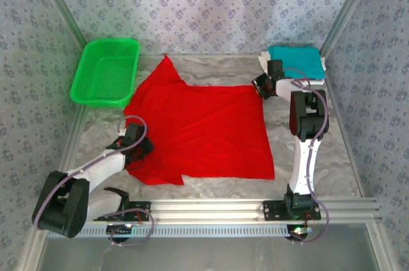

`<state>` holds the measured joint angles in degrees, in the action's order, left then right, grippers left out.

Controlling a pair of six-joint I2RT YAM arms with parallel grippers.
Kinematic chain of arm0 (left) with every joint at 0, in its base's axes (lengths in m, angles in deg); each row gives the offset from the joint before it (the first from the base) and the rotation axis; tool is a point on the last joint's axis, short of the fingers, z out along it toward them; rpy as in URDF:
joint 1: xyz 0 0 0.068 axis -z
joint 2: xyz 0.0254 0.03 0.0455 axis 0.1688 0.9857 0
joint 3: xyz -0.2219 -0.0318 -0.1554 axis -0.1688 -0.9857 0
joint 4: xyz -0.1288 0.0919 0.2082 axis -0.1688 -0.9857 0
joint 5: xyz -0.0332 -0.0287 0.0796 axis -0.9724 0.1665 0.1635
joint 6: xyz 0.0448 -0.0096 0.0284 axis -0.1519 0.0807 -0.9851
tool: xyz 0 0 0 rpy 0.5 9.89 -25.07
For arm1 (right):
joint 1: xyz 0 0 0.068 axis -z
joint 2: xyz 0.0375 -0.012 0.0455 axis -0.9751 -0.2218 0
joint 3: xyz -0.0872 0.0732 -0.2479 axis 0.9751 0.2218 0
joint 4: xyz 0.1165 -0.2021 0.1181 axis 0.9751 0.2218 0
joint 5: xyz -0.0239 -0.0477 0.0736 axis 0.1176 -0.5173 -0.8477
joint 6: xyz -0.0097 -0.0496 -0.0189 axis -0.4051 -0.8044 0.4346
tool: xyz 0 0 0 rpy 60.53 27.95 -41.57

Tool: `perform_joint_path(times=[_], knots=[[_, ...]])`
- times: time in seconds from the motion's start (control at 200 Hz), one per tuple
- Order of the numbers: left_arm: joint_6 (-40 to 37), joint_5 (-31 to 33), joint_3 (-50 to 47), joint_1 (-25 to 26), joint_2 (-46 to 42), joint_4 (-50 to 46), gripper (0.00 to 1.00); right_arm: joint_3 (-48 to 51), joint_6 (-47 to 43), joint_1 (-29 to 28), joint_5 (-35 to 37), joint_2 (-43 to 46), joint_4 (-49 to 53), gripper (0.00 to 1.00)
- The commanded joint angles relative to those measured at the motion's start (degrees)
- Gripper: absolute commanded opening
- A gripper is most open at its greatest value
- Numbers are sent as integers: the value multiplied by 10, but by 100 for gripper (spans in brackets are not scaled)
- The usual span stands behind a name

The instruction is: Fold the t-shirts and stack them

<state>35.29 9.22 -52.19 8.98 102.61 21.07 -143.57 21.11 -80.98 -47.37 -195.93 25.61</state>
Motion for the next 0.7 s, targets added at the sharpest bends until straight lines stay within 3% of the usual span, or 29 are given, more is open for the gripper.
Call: perform_joint_path(times=[0.0, 0.145, 0.22, 0.695], knots=[[-3, 17, -21, -5, -2, -57, 29, -28, 22, -1, 11, -42, -9, 31], [-3, 17, -22, -5, -3, -57, 29, -71, 39, 0, 8, -74, -17, 23], [-3, 17, -22, -5, -4, -56, 29, -78, 54, 1, 15, -79, -28, 12], [-3, 20, -22, -5, -1, -55, 30, -137, 77, 8, 20, -55, 3, 0]])
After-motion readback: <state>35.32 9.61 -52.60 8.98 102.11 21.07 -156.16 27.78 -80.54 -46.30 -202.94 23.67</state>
